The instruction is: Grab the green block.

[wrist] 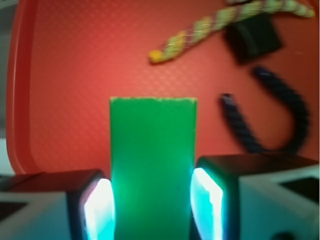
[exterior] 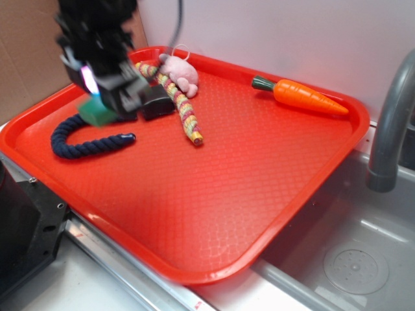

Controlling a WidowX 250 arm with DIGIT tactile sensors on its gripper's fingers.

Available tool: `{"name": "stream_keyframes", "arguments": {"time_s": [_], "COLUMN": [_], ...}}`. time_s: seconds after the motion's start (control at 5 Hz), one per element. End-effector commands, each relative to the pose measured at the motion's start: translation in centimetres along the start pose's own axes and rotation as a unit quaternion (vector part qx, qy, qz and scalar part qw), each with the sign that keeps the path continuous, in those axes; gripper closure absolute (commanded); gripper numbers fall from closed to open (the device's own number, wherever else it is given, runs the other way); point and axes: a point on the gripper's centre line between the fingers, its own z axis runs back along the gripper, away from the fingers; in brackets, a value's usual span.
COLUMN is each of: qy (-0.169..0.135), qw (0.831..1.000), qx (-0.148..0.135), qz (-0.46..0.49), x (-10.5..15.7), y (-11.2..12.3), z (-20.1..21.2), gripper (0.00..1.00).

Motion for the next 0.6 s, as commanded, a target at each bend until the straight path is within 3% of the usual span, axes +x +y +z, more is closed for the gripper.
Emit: {"name": "stream_keyframes", "arguments": {"time_s": [0.0, 0.4], "qy": [-0.018, -0.028], "qw": [0.999, 0.997], "qx": [0.038, 0.053], "qz": [0.033, 0.046], "x": [-1.82, -2.12], "y": [3.52, 4.45], "z": [7.99, 8.59], "gripper": [1.00, 1.00]}}
